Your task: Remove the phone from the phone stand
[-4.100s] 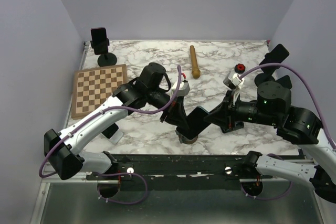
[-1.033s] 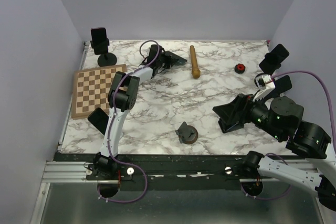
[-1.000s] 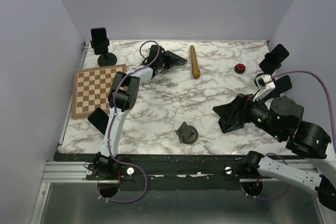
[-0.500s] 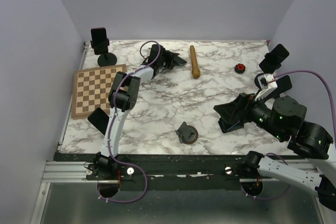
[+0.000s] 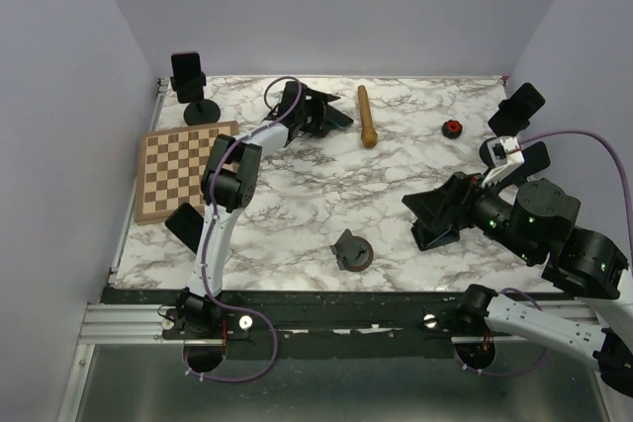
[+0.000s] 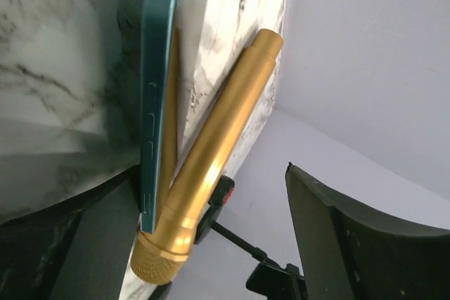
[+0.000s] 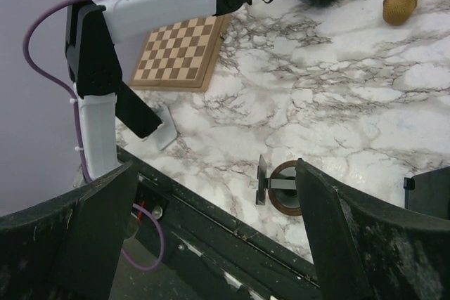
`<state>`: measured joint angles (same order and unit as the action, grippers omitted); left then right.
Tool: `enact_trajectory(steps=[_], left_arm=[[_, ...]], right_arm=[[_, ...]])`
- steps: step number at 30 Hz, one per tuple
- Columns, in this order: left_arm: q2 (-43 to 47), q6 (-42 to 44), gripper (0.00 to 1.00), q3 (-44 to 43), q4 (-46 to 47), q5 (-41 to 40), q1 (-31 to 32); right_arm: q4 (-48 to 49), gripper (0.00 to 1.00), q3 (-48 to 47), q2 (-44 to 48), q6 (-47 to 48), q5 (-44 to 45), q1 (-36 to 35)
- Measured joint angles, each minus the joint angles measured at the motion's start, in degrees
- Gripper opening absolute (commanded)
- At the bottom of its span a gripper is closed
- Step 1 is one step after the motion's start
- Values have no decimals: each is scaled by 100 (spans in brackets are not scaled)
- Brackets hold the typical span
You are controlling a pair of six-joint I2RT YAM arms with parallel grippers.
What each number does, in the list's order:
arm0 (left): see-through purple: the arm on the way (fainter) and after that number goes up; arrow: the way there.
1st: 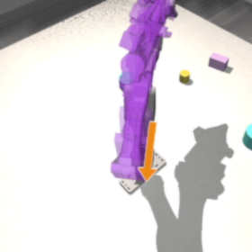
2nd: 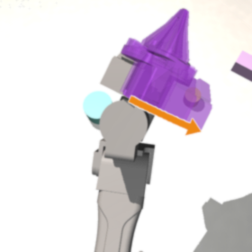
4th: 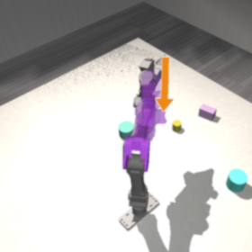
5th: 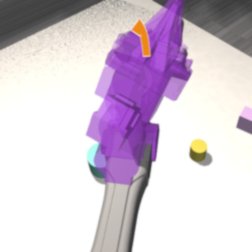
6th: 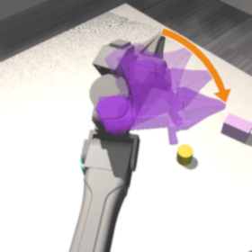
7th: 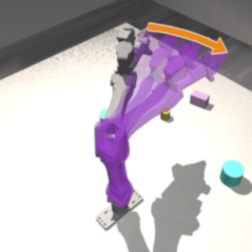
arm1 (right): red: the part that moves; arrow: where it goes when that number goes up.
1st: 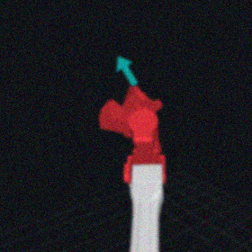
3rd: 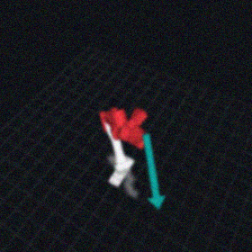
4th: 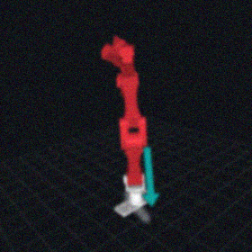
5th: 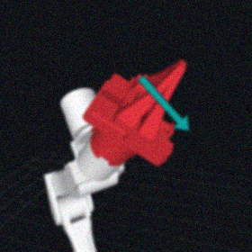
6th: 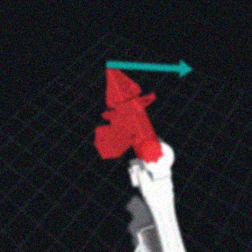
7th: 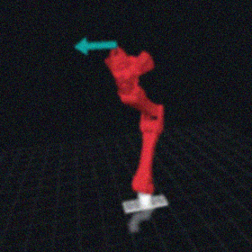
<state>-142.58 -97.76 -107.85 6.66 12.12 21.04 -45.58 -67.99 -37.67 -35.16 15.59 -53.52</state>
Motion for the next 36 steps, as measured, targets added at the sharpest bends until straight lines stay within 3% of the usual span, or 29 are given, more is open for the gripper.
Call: enact_trajectory(steps=[1, 2, 17, 21, 24, 29, 36], left_arm=[[83, -26, 90, 76, -22, 61, -11], [160, -48, 98, 146, -26, 96, -35], [942, 138, 99, 22, -1534, 1128, -227], [1154, 236, 99, 487, -1547, 1228, -232], [1596, 793, 99, 876, -1989, 1019, -240], [2892, 2166, 98, 1353, -2518, 442, -267], [5984, 4277, 98, 2992, -2651, -229, -308]], right_arm=[[33, 100, 0, 2, -2, -2, 0], [72, 100, 0, 2, -7, -4, 0], [433, 100, 70, -26, -149, -201, 0], [522, 100, 70, 22, -190, -205, 0], [533, 100, 70, 31, -205, -199, 0], [573, 100, 170, 13, -177, -146, 0], [789, 100, 479, -374, 72, -133, 0]])
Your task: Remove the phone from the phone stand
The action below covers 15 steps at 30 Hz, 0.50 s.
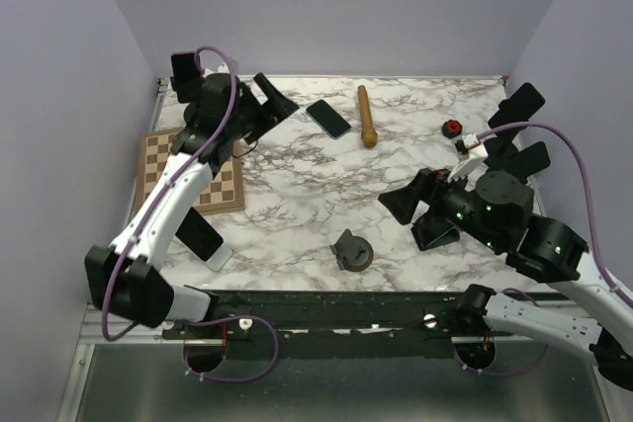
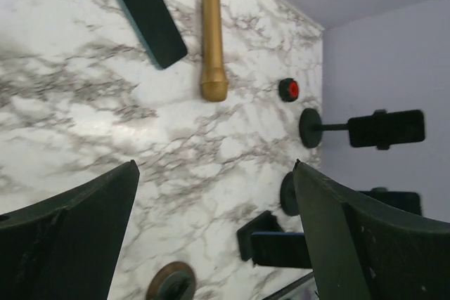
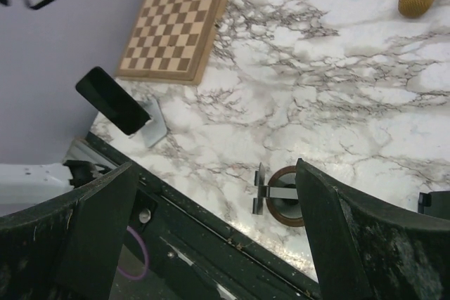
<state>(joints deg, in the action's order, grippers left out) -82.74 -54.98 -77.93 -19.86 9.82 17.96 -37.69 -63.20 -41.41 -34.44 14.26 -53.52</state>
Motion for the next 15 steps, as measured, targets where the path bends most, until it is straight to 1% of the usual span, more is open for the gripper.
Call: enact_trajectory(steps=[3, 5, 6, 8, 12, 14, 15], left_arm=[[857, 715, 98, 496, -372, -321, 0], [1394, 1106, 99, 813, -787, -654, 0], [1565, 1204, 98, 905, -942, -785, 0], [2048, 1314, 99, 1145, -1491, -1303, 0], [2872, 612, 98, 1329, -3082, -2879, -31], [3198, 249, 99, 1386, -3735, -3486, -70], [3342, 131, 99, 1449, -3936, -3663, -87]], right_arm=[[118, 100, 168, -177, 109, 0, 0], [214, 100, 293, -264, 184, -4, 0], [251, 100, 341, -293, 216, -9, 0], [343, 100, 404, -348, 284, -24, 0], [557, 100, 413, -498, 385, -127, 0], [640, 100, 415, -581, 417, -184, 0], [675, 100, 417, -614, 435, -203, 0]])
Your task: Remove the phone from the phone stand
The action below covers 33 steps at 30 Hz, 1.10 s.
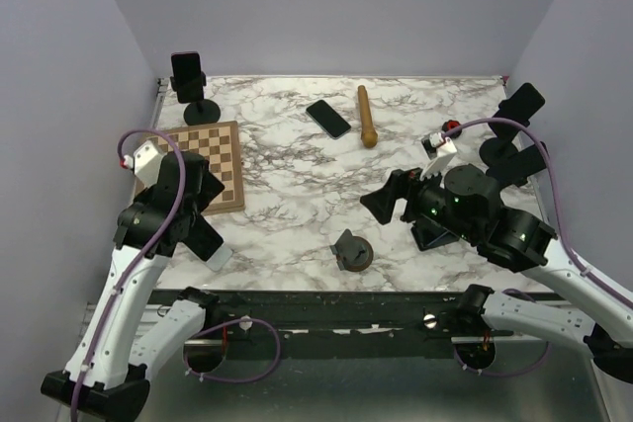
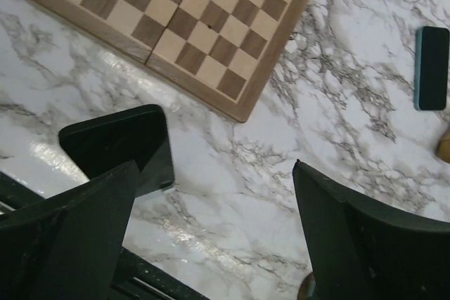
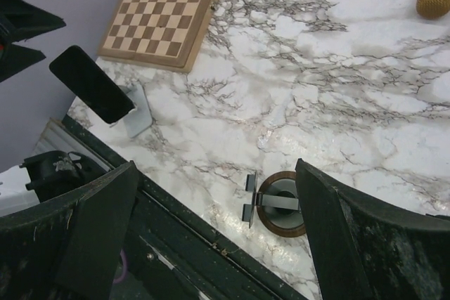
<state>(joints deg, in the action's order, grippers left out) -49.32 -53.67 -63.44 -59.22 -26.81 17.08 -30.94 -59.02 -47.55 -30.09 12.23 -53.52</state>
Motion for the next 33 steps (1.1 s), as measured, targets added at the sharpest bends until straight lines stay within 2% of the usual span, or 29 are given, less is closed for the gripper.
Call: enact_trajectory(steps=[5, 10, 13, 25, 33], left_arm=[[387, -404, 99, 520, -570, -293, -295], [-79, -898, 99, 857, -968, -229, -1207], [-177, -927, 99, 992, -909, -155, -1478], [656, -588, 99, 1786, 11, 74, -1585], [470, -479, 99, 1639, 44, 96, -1585]], right_arm=[[103, 100, 37, -26, 28, -101, 0], [114, 100, 44, 72, 35, -107, 0], [116, 100, 70, 201, 33, -105, 0], [114, 100, 136, 356, 13, -105, 0], [133, 100, 140, 210, 15, -114, 0]])
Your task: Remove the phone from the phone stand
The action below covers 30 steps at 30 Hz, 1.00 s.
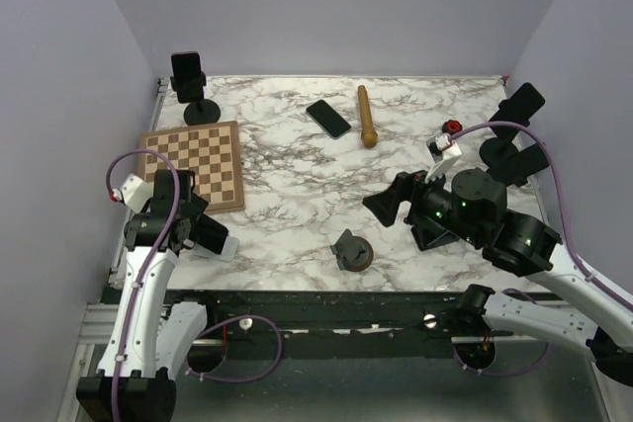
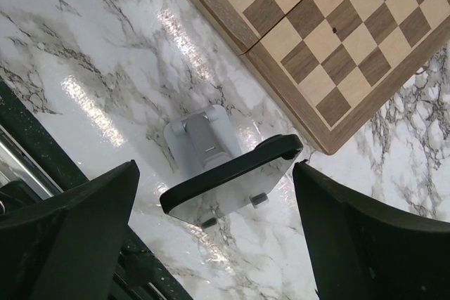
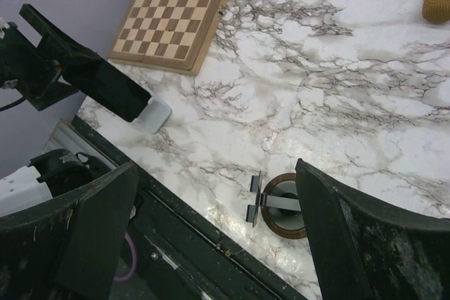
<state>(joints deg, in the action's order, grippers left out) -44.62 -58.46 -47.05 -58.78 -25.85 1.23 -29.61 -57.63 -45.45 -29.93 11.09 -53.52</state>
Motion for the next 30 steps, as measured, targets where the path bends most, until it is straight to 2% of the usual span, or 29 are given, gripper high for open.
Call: enact_trajectory(steps=[8, 16, 24, 30], left_arm=[[-170, -463, 99, -328, -232, 240, -4], [-1158, -1456, 99, -951, -1132, 271, -4], [-1609, -2011, 99, -984, -1325, 225, 76], [-1696, -2308, 93, -984, -1410, 98, 114]], right_arm=[[44, 100, 98, -15, -2, 0, 0], [87, 100, 101, -20, 0, -2, 0], [83, 100, 101, 17, 2, 0, 0], [83, 100, 101, 57, 2, 0, 0]])
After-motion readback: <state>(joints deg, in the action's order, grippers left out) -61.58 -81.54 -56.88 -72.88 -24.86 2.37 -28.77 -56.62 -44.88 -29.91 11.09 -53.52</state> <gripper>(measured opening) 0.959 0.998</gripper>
